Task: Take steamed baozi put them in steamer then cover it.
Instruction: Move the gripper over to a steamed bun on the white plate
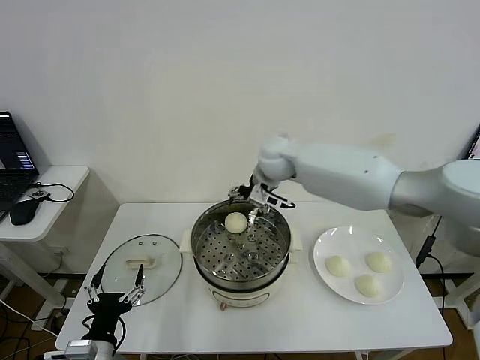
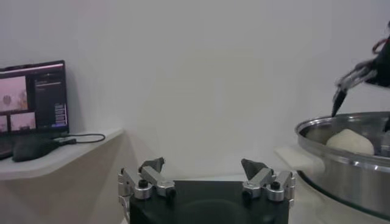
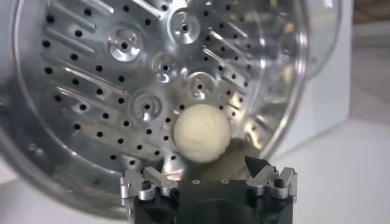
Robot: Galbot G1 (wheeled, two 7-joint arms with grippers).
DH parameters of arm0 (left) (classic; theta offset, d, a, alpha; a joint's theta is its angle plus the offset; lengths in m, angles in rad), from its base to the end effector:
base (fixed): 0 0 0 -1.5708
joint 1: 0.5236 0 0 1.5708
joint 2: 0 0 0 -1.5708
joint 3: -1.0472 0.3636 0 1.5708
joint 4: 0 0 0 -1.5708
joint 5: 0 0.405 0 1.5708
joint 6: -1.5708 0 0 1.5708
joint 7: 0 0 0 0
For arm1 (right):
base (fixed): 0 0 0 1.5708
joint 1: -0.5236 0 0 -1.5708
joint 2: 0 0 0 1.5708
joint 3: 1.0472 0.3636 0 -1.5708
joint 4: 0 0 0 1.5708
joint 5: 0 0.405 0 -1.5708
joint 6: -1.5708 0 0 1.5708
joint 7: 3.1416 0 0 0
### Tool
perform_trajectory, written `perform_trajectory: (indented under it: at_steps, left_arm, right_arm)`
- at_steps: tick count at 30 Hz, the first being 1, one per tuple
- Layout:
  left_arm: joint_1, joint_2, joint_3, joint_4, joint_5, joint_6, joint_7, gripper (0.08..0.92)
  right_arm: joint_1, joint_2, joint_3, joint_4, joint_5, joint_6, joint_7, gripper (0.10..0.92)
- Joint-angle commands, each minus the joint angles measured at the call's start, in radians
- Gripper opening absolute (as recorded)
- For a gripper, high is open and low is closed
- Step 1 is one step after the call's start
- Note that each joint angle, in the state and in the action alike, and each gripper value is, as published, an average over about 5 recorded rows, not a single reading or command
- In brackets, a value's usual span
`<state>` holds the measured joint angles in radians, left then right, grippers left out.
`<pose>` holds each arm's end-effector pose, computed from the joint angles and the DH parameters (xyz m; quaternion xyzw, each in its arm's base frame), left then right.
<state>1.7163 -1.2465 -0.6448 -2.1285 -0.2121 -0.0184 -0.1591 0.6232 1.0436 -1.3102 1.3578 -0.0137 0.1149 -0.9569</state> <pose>0.1880 0.0869 -0.3122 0.0399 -0.9965 -0.0637 0.0354 0.5879 0.1043 -0.0447 0.5772 -0.3273 0.7438 0.0801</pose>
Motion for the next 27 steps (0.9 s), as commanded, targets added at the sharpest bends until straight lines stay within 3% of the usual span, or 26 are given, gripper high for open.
perform_trajectory:
  at_steps: [1,7,13,18,27]
  left_arm:
    - [-0.003,0.012,0.002,-0.004,-0.004,0.003,0.002,0.823]
    - [-0.003,0.025,0.003,-0.008,-0.004,0.005,0.004,0.823]
    - [-0.002,0.027,0.009,-0.012,0.001,0.007,0.004,0.823]
    - [-0.006,0.024,0.011,-0.012,0.006,0.011,0.005,0.823]
    - [-0.010,0.022,0.008,0.007,0.014,0.015,0.005,0.823]
  right_arm:
    - [0.099,-0.428,0.013,0.307,0.174,-0.387,-0.110,0.823]
    - [-0.037,-0.663,0.106,0.386,0.141,-0.469,-0.083,0.823]
    - [-0.415,-0.771,0.348,0.377,0.011,-0.484,-0.055,0.823]
    - [-0.658,-0.723,0.500,0.316,-0.047,-0.492,-0.031,0.823]
    - [-0.727,-0.579,0.520,0.143,-0.094,-0.481,-0.026,0.823]
